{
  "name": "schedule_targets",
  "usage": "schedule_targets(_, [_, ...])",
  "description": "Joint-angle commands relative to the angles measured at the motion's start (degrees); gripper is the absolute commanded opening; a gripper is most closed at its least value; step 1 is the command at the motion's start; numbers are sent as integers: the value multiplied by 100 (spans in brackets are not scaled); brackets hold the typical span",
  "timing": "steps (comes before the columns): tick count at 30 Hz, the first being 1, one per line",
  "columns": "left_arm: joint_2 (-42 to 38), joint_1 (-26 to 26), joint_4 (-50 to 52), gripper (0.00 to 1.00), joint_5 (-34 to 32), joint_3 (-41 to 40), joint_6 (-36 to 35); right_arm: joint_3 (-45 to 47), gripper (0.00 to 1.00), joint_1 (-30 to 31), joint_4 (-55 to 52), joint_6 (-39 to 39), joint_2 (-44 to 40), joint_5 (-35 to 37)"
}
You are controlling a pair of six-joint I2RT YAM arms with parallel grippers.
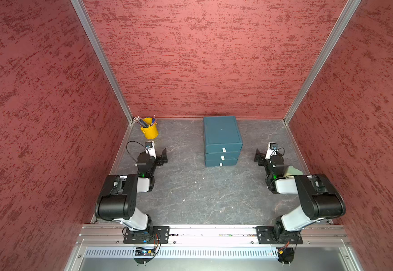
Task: Take the seed bags out of the drawer
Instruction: Move the storage box to the center of the board.
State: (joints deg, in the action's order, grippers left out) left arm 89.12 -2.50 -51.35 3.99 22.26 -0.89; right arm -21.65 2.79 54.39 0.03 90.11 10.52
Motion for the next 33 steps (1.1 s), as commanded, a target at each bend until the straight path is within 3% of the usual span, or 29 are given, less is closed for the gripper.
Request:
schedule_targets(1, [-89,29,-16,100,-13,-38,-17,47,99,-23,32,41,-111,-77])
schedule_targets(23, [-262,64,141,100,-4,-8,-82,59,99,-7,-36,-1,-298,-154])
schedule_targets(27, [-1122,203,1508,100,-94,365,-196,-563,99,42,-2194,142,-1437,42])
schedule_targets(33, [-1870,265,4017,100,155,1417,246,-1828,99,34,-4555,832,-1702,-372])
